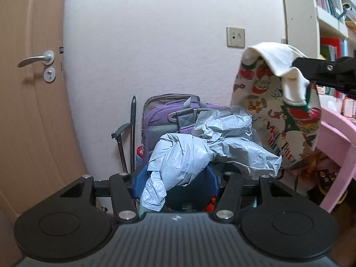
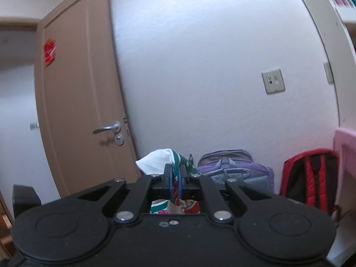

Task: Collect trash
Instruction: 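Lift both items to the teal wastebasket and open both tools inside it, then withdraw both tools and lower them toward the white paper and foil bag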

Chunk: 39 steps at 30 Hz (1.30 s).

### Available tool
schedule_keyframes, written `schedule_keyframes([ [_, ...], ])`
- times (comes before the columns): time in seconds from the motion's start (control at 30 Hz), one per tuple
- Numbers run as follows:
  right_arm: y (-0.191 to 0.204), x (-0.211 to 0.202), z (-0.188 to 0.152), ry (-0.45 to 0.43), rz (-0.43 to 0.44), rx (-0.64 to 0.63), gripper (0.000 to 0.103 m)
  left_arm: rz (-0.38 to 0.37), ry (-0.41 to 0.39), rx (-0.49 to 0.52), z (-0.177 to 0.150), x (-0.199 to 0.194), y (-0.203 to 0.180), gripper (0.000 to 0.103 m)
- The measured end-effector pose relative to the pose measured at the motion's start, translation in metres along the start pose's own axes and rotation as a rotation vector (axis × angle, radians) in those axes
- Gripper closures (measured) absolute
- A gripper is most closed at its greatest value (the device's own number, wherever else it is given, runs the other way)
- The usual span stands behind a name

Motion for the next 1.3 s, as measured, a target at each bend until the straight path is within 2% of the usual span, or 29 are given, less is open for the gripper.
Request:
schedule_keyframes([
  [0.13,-0.018,0.030,-0.022,0.017,0.011,0.053,0.097,0.024,0.036,0.024,-0.005,0.037,-0.005,0.049],
  [0.3,-0.044,0.068,-0.068,0.081,0.005,0.134,0.097,0.052,0.093,0.053,-0.022,0.082,-0.004,0.049],
  [0.5,-0.064,0.097,-0.129,0.208,-0.023,0.159,0.097,0.078,0.169,0.091,-0.053,0.126,-0.003,0.049],
  [0.73,-0.078,0.113,-0.175,0.380,-0.080,0.134,0.096,0.087,0.271,0.142,-0.079,0.156,-0.006,0.049],
  [0.83,-0.082,0.114,-0.186,0.421,-0.102,0.123,0.092,0.095,0.316,0.185,-0.085,0.165,-0.010,0.048],
  [0.9,-0.083,0.112,-0.191,0.437,-0.112,0.116,0.090,0.104,0.315,0.202,-0.086,0.166,-0.012,0.047],
  [1.1,-0.082,0.103,-0.188,0.452,-0.115,0.098,0.073,0.109,0.342,0.153,-0.086,0.169,-0.009,0.044],
  [1.13,-0.083,0.103,-0.187,0.453,-0.115,0.098,0.070,0.109,0.346,0.142,-0.086,0.167,-0.009,0.039],
  [1.17,-0.082,0.099,-0.186,0.456,-0.111,0.096,0.069,0.107,0.349,0.135,-0.086,0.167,-0.008,0.035],
  [1.3,-0.076,0.085,-0.180,0.462,-0.102,0.077,0.069,0.097,0.347,0.108,-0.084,0.156,-0.010,0.034],
])
Point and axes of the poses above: each gripper's, at about its wrist camera, not at the fingertips, and x roughly the way its jaws point, y to its left, z to its top, the point moved 7 cm from there along x, roughly the way its jaws point, and after that the axes turned 12 degrees about -x, right-handed, at the moved point
